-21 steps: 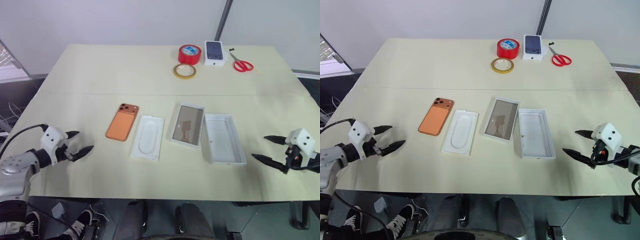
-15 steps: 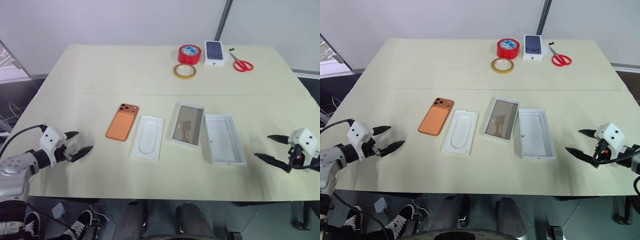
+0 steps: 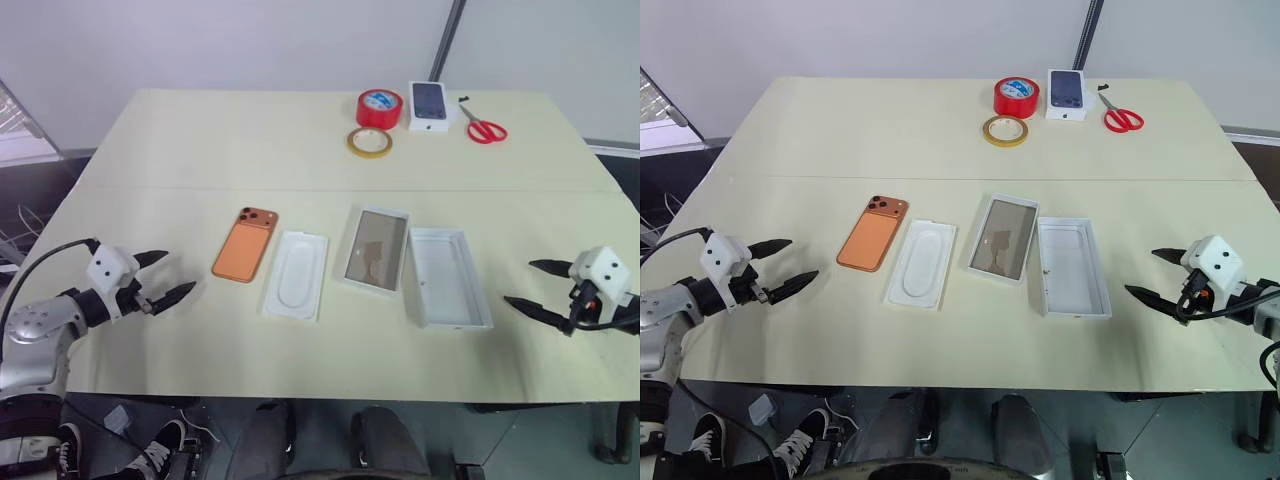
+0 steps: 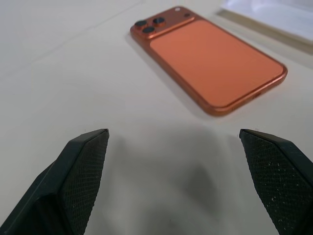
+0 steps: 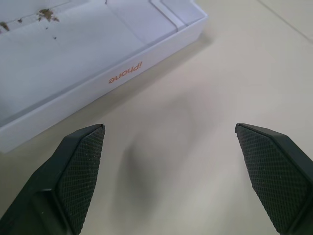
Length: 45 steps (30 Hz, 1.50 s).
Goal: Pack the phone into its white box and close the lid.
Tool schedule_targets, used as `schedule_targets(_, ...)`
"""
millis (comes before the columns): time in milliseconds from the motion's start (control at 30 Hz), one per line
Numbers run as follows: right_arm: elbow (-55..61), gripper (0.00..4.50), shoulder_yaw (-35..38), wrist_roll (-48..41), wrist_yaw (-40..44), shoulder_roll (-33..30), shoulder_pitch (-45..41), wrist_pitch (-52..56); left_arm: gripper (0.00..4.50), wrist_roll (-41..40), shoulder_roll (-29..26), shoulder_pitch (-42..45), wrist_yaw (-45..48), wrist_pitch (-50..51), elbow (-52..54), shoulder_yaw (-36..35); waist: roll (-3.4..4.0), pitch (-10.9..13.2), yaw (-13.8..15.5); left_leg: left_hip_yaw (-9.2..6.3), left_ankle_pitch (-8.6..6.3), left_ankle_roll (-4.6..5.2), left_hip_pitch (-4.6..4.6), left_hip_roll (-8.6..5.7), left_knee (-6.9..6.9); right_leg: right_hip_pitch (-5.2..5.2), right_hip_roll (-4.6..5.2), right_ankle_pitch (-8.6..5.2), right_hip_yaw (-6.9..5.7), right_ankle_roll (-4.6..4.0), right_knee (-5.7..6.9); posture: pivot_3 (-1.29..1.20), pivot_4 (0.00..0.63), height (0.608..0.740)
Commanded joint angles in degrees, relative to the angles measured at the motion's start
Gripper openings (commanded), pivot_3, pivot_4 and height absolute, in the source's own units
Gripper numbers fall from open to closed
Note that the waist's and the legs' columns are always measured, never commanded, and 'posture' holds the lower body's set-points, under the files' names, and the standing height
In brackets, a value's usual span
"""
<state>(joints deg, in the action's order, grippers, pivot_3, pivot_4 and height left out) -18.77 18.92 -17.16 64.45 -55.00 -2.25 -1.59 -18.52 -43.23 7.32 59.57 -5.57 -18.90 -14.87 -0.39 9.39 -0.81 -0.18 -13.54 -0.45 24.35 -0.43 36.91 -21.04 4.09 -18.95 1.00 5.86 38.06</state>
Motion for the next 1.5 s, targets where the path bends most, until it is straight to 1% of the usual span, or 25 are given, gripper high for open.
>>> schedule_targets(33, 3.41, 4.46, 0.43, -1.07, -0.49, 0.23, -1.40, 0.48, 4.50, -0.53, -0.19, 0.43, -1.30, 3.06, 4.51, 0.32, 0.00, 0.00, 0.00, 0.00, 0.00, 0.00, 0.00, 0.00, 0.00, 0.00, 0.00, 0.00, 0.00, 0.00, 0.00, 0.00, 0.150, 0.740)
schedule_targets(67, 4.28, 4.46, 0.26, -1.44, -0.61, 0.43, -1.87, 1.04, 4.50, -0.28, -0.14, 0.33, -1.91, 4.97, 5.95, 1.07, 0.00, 0.00, 0.00, 0.00, 0.00, 0.00, 0.00, 0.00, 0.00, 0.00, 0.00, 0.00, 0.00, 0.00, 0.00, 0.00, 0.150, 0.740)
schedule_targets(133, 7.25, 4.46, -1.01, -2.02, -0.51, 1.13, -3.00, 2.31, 4.50, -1.72, -0.53, -0.60, -1.30, 11.92, 10.71, 3.18, 0.01, 0.00, -0.01, 0.00, 0.00, 0.00, 0.00, 0.00, 0.02, 0.02, 0.00, 0.00, 0.00, 0.01, 0.01, 0.00, 0.150, 0.740)
schedule_targets(200, 8.96, 4.46, -1.65, -2.02, -0.46, 1.63, -3.40, 3.08, 4.50, -2.72, -0.60, -0.98, -1.00, 15.22, 13.23, 3.63, 0.01, 0.00, -0.05, 0.00, 0.00, 0.00, 0.00, 0.00, 0.02, 0.02, -0.01, 0.00, 0.00, 0.01, 0.02, 0.00, 0.150, 0.740)
schedule_targets(233, 10.70, 4.46, -2.49, -2.33, -0.74, 2.24, -4.15, 4.05, 4.50, -4.68, -0.35, -0.36, -1.37, 19.06, 14.97, 3.51, 0.01, 0.00, -0.02, 0.00, 0.00, 0.00, 0.00, 0.00, 0.01, 0.01, -0.01, 0.00, 0.00, 0.01, 0.02, 0.00, 0.150, 0.740)
schedule_targets(300, 15.28, 4.46, -5.03, -2.83, -1.59, 3.76, -6.04, 6.15, 4.50, -4.95, 1.04, 1.51, -4.71, 22.61, 18.73, 4.20, 0.01, 0.00, -0.01, -0.02, 0.00, 0.01, 0.01, 0.00, 0.01, 0.01, -0.02, 0.00, -0.01, 0.01, 0.02, 0.00, 0.150, 0.740)
schedule_targets(367, 17.98, 4.46, -6.61, -3.10, -1.98, 4.80, -7.34, 7.42, 4.50, -5.52, 1.71, 2.88, -8.09, 29.95, 22.59, 5.69, 0.00, 0.00, 0.10, -0.02, 0.00, 0.01, 0.01, 0.00, 0.05, 0.02, -0.02, 0.01, -0.01, 0.01, 0.02, 0.00, 0.150, 0.740)
schedule_targets(467, 20.37, 4.46, -8.91, -3.15, -2.09, 6.34, -9.13, 8.64, 4.50, -9.10, 3.08, 3.39, -10.52, 41.13, 28.97, 8.15, 0.00, 0.00, 0.19, -0.04, 0.00, 0.01, 0.03, -0.03, 0.10, 0.05, -0.03, 0.00, -0.03, 0.03, 0.01, 0.00, 0.150, 0.740)
schedule_targets(533, 21.57, 4.46, -9.87, -2.95, -2.42, 7.06, -9.62, 9.13, 4.50, -10.27, 4.36, 3.45, -12.05, 44.11, 31.27, 8.66, -0.01, 0.01, 0.20, -0.03, 0.00, 0.02, 0.04, -0.06, 0.10, 0.07, -0.03, 0.00, -0.02, 0.04, 0.00, 0.00, 0.150, 0.740)
schedule_targets(667, 23.90, 4.46, -11.96, -3.33, -3.56, 9.07, -10.69, 10.95, 4.50, -19.52, 6.64, 4.76, -13.79, 60.29, 36.34, 10.15, -0.03, 0.02, 0.11, -0.06, 0.01, 0.03, 0.02, -0.05, 0.12, 0.07, -0.07, 0.00, -0.03, 0.04, 0.06, 0.00, 0.150, 0.740)
schedule_targets(767, 24.56, 4.46, -12.51, -2.90, -4.01, 9.94, -10.36, 11.27, 4.50, -22.31, 7.03, 6.26, -16.31, 68.47, 36.73, 10.13, -0.03, 0.02, 0.12, -0.06, 0.01, 0.03, 0.02, -0.05, 0.14, 0.08, -0.10, 0.00, -0.02, 0.05, 0.07, 0.00, 0.150, 0.740)
schedule_targets(867, 25.01, 4.46, -13.02, -2.81, -4.25, 10.51, -9.32, 11.15, 4.50, -24.62, 10.05, 8.66, -20.38, 74.85, 35.13, 9.45, -0.03, 0.02, 0.28, -0.09, 0.01, 0.03, 0.02, -0.05, 0.17, 0.11, -0.17, 0.00, -0.02, 0.05, 0.07, 0.00, 0.150, 0.740)
schedule_targets(967, 24.70, 4.46, -13.14, -2.29, -4.35, 10.49, -9.10, 10.63, 4.50, -25.61, 12.66, 9.82, -22.21, 76.83, 34.64, 9.52, -0.03, 0.02, 0.30, -0.10, 0.01, 0.03, 0.00, -0.05, 0.23, 0.18, -0.19, 0.00, -0.03, 0.06, 0.05, 0.00, 0.150, 0.740)
schedule_targets(1067, 24.61, 4.46, -13.08, -1.84, -4.43, 10.28, -9.04, 10.36, 4.50, -28.18, 15.93, 10.14, -23.71, 79.79, 32.45, 6.85, -0.02, 0.02, 0.27, -0.11, 0.01, 0.03, -0.03, -0.04, 0.22, 0.19, -0.23, 0.00, -0.03, 0.06, 0.06, 0.00, 0.150, 0.740)
schedule_targets(1233, 24.52, 4.46, -13.20, -1.65, -4.67, 10.53, -9.13, 10.20, 4.50, -27.99, 19.36, 10.18, -27.01, 81.84, 29.85, 6.45, -0.02, 0.01, 0.45, -0.11, 0.01, 0.02, -0.13, -0.02, 0.23, 0.32, -0.26, 0.00, -0.03, 0.06, 0.04, 0.00, 0.150, 0.740)
schedule_targets(1300, 24.52, 4.50, -13.17, -1.53, -4.79, 10.51, -9.09, 10.01, 3.97, -27.62, 20.16, 9.38, -28.41, 82.68, 29.36, 6.57, -0.01, 0.01, 0.46, -0.12, 0.01, 0.02, -0.23, -0.02, 0.22, 0.42, -0.25, 0.00, -0.03, 0.06, 0.01, 0.00, 0.150, 0.740)
schedule_targets(1333, 24.63, 4.50, -13.12, -1.58, -4.86, 10.51, -9.04, 10.06, 3.62, -27.70, 20.32, 8.82, -28.66, 82.96, 29.24, 6.70, -0.02, 0.01, 0.40, -0.11, 0.01, 0.02, -0.27, -0.02, 0.22, 0.45, -0.25, -0.01, -0.02, 0.06, 0.00, 0.00, 0.150, 0.740)
schedule_targets(1400, 24.66, 4.50, -12.99, -1.44, -4.98, 10.41, -8.91, 9.87, 2.72, -27.93, 21.37, 8.02, -30.05, 83.60, 28.60, 5.86, -0.01, 0.00, 0.34, -0.12, 0.01, 0.02, -0.32, -0.02, 0.19, 0.49, -0.25, -0.01, -0.02, 0.06, -0.02, 0.00, 0.150, 0.740)
schedule_targets(1467, 24.54, 4.50, -12.82, -1.37, -4.99, 10.32, -8.83, 9.67, 1.63, -28.09, 22.46, 7.73, -31.46, 84.14, 27.59, 4.63, 0.00, 0.00, 0.35, -0.11, 0.00, 0.02, -0.33, -0.02, 0.19, 0.49, -0.24, -0.01, -0.01, 0.06, -0.02, 0.00, 0.150, 0.740)
schedule_targets(1500, 24.48, 4.50, -12.76, -1.36, -4.98, 10.30, -8.83, 9.62, 1.21, -28.17, 23.09, 7.78, -32.36, 84.66, 26.91, 3.82, 0.00, -0.01, 0.40, -0.12, 0.01, 0.02, -0.34, -0.02, 0.19, 0.50, -0.24, -0.01, -0.01, 0.06, -0.02, 0.00, 0.150, 0.740)
